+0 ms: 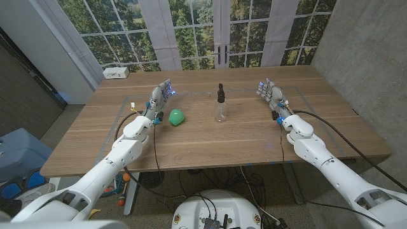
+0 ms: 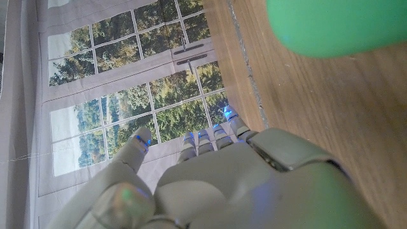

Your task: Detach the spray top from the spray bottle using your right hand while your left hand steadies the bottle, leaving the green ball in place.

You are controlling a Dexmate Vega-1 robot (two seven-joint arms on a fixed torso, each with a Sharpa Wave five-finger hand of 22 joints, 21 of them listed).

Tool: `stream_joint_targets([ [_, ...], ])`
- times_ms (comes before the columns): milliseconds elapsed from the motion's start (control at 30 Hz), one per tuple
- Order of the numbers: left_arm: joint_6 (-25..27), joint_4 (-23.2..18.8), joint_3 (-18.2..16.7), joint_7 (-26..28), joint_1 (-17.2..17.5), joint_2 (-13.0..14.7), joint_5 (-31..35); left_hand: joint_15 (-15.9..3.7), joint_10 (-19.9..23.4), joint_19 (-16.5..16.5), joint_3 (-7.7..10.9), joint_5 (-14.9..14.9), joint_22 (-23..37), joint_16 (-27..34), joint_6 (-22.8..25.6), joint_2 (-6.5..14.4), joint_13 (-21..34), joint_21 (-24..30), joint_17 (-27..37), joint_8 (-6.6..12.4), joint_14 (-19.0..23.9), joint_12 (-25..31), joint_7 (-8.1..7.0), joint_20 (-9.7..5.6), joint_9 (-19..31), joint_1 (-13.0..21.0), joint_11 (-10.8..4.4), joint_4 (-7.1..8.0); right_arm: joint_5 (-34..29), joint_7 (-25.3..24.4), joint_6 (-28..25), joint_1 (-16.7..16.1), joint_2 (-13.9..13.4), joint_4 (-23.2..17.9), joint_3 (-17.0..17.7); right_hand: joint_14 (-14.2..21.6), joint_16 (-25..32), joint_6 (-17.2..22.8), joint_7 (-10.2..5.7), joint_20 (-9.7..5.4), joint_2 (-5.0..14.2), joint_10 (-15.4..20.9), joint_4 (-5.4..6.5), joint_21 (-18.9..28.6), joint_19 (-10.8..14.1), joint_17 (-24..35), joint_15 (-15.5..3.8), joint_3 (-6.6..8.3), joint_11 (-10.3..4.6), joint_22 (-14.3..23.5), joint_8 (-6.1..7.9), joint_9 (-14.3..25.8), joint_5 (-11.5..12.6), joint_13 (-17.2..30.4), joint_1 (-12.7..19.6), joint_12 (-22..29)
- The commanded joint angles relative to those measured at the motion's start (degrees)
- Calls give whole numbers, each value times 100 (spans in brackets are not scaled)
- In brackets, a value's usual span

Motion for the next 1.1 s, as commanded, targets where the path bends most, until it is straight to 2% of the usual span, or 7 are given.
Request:
stream_joint_targets([
  [33, -137, 51, -26, 7, -43, -12, 51, -313, 19, 24, 43, 32, 31, 48, 28, 381, 27, 28, -3, 37, -29, 42, -36, -471, 9, 2, -44, -15, 176, -18, 313, -50, 294, 280, 89, 51, 32, 72, 6, 13, 3, 67, -10, 31, 43, 19, 18, 30, 22, 20, 38, 26, 15, 1, 37, 35],
  [300, -114, 19, 14, -56, -41, 61, 111, -296, 118, 146, 42, 36, 33, 73, 75, 299, 26, -17, -41, 60, 99, 78, -24, -424, 9, 11, -68, -96, 137, -139, 289, -156, 280, 157, 81, 47, 30, 82, 12, 42, -10, 102, -32, 15, 38, 10, 26, 41, 43, 20, 36, 28, 2, -17, 27, 47],
  [367, -144, -34, 49, -11, -36, 125, 252, -314, 243, 287, -49, 0, 34, 66, 152, 47, 28, -109, -90, 76, 243, 106, -76, -428, 10, 75, -121, -386, 90, -227, 300, -201, 268, 82, 82, 51, 31, 94, 18, 48, -14, 111, -39, 12, 40, 8, 23, 44, 46, 21, 39, 28, 0, -20, 28, 50],
  [433, -207, -62, 108, -8, -52, 201, 436, -250, 389, 463, -192, -42, 39, 78, 216, -229, 33, -206, -95, 77, 446, 128, -141, -312, 9, 89, -108, -670, 55, -315, 301, -252, 256, -4, 88, 59, 33, 98, 22, 51, -18, 115, -51, 10, 44, 4, 30, 48, 54, 21, 39, 28, -3, -25, 31, 51],
  [567, -374, -125, 212, 77, -63, 296, 810, -159, 498, 644, -389, -67, 45, 96, 318, -577, 41, -338, -85, 91, 685, 122, -187, -60, 17, 58, -99, -953, -28, -486, 292, -379, 197, -208, 102, 64, 33, 112, 29, 64, -26, 133, -74, 5, 48, -3, 42, 58, 69, 21, 42, 29, -9, -33, 38, 57],
  [733, -526, -158, 334, 77, -120, 385, 1165, -165, 529, 699, -445, -71, 46, 92, 350, -680, 43, -383, -81, 93, 733, 121, -246, -31, 17, 49, -88, -1026, -60, -648, 286, -551, 135, -440, 149, 88, 38, 139, 32, 82, -42, 167, -114, -4, 54, -15, 76, 70, 84, 22, 48, 30, -15, -44, 53, 69],
  [1100, -663, -156, 537, 29, -276, 439, 1621, -192, 571, 824, -505, -68, 49, 86, 366, -791, 46, -431, -79, 86, 798, 120, -256, -120, 17, 57, -93, -1110, -99, -885, 340, -883, 33, -792, 256, 102, 38, 166, 45, 97, -52, 187, -171, -16, 70, -34, 86, 89, 99, 24, 50, 33, -21, -63, 64, 73],
])
